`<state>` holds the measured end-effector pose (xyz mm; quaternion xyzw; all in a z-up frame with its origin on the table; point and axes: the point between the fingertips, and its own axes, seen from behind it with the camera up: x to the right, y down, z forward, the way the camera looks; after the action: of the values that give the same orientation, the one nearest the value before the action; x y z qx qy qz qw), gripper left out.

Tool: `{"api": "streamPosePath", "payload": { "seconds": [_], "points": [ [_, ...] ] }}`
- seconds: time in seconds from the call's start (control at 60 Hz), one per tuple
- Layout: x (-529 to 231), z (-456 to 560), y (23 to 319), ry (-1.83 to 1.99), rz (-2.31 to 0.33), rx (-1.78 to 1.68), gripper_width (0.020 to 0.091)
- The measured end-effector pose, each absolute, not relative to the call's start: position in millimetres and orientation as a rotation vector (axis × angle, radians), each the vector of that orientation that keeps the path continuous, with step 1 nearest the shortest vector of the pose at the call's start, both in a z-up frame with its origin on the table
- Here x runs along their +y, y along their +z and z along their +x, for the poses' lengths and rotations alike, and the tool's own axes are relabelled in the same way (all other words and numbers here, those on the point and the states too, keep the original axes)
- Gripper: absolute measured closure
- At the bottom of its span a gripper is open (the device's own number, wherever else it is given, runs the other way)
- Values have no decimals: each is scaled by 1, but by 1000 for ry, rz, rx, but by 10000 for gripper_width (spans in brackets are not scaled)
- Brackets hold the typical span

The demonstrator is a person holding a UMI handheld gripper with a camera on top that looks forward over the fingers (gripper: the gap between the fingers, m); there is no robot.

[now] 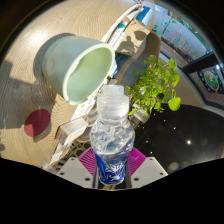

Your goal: Pour water

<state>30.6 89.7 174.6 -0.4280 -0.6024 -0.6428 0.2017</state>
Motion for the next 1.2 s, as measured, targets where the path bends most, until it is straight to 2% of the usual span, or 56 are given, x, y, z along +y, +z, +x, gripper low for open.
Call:
{"api": "streamPosePath", "payload": {
  "seconds": [0.217, 0.383, 0.467, 0.583, 0.683, 0.8, 1.1, 1.2],
  "points": [
    [76, 41, 178, -1546, -1461, -1460, 734],
    [62, 33, 199, -1033, -1743, -1021, 728],
    [54, 20, 215, -763, -1810, -804, 729],
    [49, 26, 218, -433, -1888, -528, 730],
    [50, 35, 206, -221, -1930, -337, 730],
    [53, 41, 176, -37, -1954, -181, 730],
    [48, 67, 81, 44, -2025, -61, 726],
    [48, 71, 86, 82, -1988, -16, 726]
  ]
}}
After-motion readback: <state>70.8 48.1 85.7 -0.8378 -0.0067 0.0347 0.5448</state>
